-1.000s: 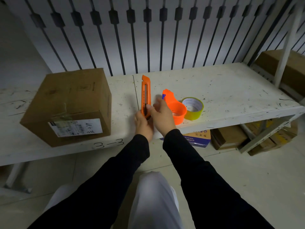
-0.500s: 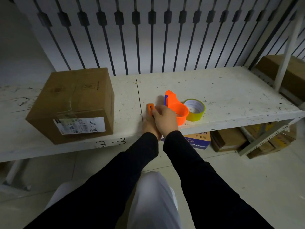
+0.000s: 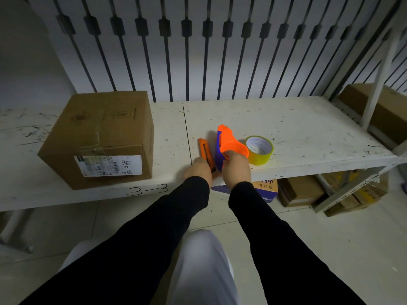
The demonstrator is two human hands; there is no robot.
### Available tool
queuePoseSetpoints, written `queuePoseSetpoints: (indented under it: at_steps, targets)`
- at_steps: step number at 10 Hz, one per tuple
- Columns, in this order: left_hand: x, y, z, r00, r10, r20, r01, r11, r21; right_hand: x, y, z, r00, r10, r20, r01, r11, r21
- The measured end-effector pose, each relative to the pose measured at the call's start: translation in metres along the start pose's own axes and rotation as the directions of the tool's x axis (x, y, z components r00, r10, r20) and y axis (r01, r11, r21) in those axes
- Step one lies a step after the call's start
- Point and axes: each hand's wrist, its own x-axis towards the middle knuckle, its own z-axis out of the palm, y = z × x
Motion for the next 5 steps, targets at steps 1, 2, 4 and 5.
queuePoseSetpoints:
  at_steps: [1,2,4,5]
  targets:
    - [-0.002,-0.008,-0.003,0.999,0.016,0.033,-0.015,1.0,-0.019,-0.001,-0.003,0.007,1.0,-0.009,0.008,0.008,0.999,0.036]
    - [-0.006,-0.016,-0.01,0.996,0.046,0.081,-0.039,0.996,-0.081,-0.003,-0.009,0.011,1.0,-0.005,0.023,0.005,0.999,0.033]
    - [-0.02,-0.03,-0.031,0.996,0.071,0.06,-0.061,0.986,-0.153,-0.013,-0.018,0.001,0.999,0.008,0.035,-0.001,0.984,-0.177]
    - [-0.027,-0.035,-0.047,0.99,0.11,-0.086,-0.13,0.948,-0.29,-0.017,-0.032,-0.004,0.997,-0.073,-0.034,0.066,0.983,-0.169]
